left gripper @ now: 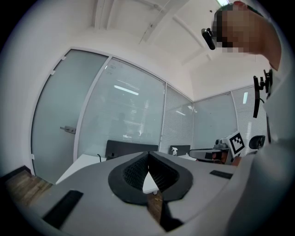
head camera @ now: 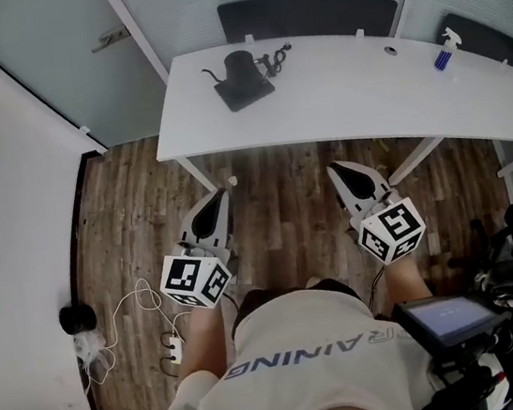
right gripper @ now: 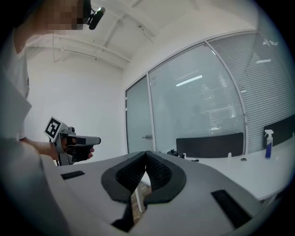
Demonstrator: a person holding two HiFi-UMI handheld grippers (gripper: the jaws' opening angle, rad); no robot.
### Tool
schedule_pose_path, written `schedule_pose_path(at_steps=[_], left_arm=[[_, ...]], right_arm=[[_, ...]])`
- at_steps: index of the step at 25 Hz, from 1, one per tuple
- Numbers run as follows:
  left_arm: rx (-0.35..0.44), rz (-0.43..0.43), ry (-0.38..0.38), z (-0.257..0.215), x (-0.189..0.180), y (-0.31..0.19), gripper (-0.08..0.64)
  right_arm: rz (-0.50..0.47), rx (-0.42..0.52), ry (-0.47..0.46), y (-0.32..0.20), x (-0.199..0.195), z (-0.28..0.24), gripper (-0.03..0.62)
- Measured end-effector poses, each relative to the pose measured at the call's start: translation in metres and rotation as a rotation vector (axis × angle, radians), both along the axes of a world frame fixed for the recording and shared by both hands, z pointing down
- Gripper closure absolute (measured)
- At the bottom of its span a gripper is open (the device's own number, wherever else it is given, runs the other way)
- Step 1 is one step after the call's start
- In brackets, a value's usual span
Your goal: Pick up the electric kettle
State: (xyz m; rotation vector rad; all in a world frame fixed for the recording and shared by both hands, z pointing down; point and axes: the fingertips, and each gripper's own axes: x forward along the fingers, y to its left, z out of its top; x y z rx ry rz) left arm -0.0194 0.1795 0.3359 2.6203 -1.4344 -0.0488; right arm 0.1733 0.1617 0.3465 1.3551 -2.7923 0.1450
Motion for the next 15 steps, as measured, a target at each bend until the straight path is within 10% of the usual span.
schedule_pose_path(at_steps=[15], left_arm=[[-0.010, -0.015, 0.011, 0.010, 0.008, -0.002, 0.543]], right_arm=[[-0.033, -0.011, 0.002, -0.007, 0.008, 0.011, 0.580]])
